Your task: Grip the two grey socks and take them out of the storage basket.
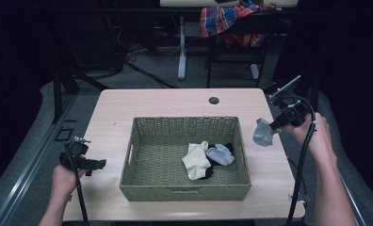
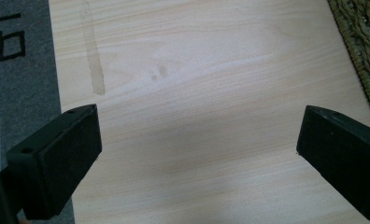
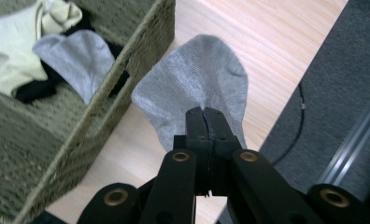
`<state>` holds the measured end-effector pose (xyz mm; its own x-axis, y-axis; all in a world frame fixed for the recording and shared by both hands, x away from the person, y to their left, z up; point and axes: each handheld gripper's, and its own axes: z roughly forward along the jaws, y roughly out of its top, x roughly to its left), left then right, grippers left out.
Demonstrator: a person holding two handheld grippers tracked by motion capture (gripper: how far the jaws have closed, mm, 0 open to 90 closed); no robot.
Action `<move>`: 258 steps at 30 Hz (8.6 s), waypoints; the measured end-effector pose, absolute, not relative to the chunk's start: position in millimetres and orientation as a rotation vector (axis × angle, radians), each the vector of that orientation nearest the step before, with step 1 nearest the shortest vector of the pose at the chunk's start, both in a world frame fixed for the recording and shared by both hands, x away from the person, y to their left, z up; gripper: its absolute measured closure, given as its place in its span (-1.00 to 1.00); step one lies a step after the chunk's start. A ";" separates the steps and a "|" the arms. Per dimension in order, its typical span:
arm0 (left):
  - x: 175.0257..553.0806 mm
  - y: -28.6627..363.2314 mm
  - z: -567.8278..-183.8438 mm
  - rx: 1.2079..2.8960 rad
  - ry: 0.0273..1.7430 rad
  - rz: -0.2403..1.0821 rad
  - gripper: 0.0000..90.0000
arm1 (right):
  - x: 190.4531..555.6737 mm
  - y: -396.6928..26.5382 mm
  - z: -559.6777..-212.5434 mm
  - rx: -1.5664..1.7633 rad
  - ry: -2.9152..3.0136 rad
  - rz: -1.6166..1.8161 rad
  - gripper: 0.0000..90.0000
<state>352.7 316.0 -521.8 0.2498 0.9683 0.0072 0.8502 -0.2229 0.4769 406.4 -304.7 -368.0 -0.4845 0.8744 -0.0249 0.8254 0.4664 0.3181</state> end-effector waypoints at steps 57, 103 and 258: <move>352.3 318.5 -518.3 2.146 1.639 0.431 -0.99 | 409.4 -302.0 -427.1 1.517 2.502 0.404 -0.53; 351.5 317.5 -517.7 2.161 1.626 0.434 -1.00 | 417.6 -157.3 -438.4 1.110 2.839 0.388 -0.94; 355.4 309.8 -518.3 2.182 1.625 0.448 -1.00 | 435.0 -305.3 -478.5 1.630 2.554 0.327 0.76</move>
